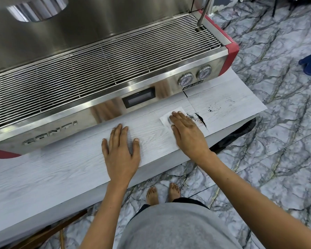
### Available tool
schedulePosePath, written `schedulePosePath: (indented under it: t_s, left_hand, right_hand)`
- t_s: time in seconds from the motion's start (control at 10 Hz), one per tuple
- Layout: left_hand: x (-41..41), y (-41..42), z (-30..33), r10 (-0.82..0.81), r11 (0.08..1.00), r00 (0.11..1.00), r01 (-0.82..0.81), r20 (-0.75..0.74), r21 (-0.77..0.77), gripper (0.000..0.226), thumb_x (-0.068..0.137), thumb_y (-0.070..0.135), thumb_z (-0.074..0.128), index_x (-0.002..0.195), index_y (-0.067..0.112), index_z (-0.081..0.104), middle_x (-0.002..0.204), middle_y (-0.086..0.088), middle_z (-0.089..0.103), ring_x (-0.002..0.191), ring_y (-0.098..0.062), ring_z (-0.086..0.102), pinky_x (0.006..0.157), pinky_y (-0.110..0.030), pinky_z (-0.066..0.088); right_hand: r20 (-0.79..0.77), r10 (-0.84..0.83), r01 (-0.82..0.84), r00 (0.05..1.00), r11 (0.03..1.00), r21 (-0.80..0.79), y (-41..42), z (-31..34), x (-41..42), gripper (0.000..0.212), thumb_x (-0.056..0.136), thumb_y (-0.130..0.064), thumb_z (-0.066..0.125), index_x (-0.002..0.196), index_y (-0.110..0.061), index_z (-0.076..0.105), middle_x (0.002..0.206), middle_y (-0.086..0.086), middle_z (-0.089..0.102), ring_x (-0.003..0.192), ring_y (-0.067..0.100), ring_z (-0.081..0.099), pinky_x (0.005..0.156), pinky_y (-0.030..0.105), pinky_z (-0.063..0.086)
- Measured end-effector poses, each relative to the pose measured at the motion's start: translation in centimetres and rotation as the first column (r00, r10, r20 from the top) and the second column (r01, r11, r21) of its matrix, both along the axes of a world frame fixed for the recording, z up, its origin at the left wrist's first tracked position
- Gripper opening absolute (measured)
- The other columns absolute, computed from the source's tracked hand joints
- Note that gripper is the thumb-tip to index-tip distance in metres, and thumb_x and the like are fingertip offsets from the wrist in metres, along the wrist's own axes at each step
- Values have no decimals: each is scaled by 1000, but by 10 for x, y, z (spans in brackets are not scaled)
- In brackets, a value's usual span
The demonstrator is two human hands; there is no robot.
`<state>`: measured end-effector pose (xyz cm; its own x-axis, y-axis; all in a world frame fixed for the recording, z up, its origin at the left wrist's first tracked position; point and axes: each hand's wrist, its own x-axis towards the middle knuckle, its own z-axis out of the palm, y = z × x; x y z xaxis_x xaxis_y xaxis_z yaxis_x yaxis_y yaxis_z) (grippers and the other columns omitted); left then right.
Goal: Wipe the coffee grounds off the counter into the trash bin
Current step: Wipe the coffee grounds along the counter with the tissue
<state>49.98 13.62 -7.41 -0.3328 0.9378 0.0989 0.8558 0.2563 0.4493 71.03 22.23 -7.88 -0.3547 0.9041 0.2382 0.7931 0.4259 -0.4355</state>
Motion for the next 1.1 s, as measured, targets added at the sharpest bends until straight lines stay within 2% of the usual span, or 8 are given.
schedulePosePath:
  t_s: [0.2,0.4,0.6,0.8,1.0,1.1]
  left_hand:
    - [1,0,1,12,1000,1000,-12,-4,6,57,98,48,37,147,20,42,160,3,32,150,-13,22,124,-46,6]
    - [-1,0,0,0,1000,1000,0,-14,-6,57,98,49,36,148,21,40,161,3,31,150,-12,20,124,-47,7]
    - [-1,0,1,-5,1000,1000,5,-6,-10,58,98,49,36,149,21,39,161,4,30,151,-12,18,124,-45,5]
    - [-1,0,1,-8,1000,1000,8,-4,-16,59,98,50,34,149,20,39,161,4,29,151,-12,18,124,-45,5]
    - [-2,1,1,-5,1000,1000,5,-14,-16,59,98,51,34,149,21,39,161,4,29,150,-12,19,124,-45,5]
    - [-2,1,0,-3,1000,1000,3,-15,-9,58,98,50,35,148,20,40,161,4,31,150,-12,20,124,-45,6]
  right_hand:
    - [30,-41,41,999,999,9,-20,0,5,41,101,-22,36,131,-1,55,139,16,53,134,28,45,112,45,36]
    - [36,23,-25,999,998,54,-7,-1,-15,36,97,-14,47,129,-1,57,136,16,56,130,30,49,112,42,36]
    - [36,-78,78,996,997,19,10,-6,3,36,97,-7,45,131,0,55,138,18,54,133,31,46,108,51,39]
    - [17,-167,167,986,986,0,-6,-9,18,45,90,10,54,134,0,52,140,17,52,134,30,45,107,50,41]
    - [-45,-196,191,980,978,-88,-9,4,19,38,97,2,46,133,-5,54,140,13,52,135,25,44,109,46,40]
    - [-71,-140,135,988,988,-70,-16,14,17,37,98,-2,46,134,-4,54,139,13,53,134,25,45,110,43,39]
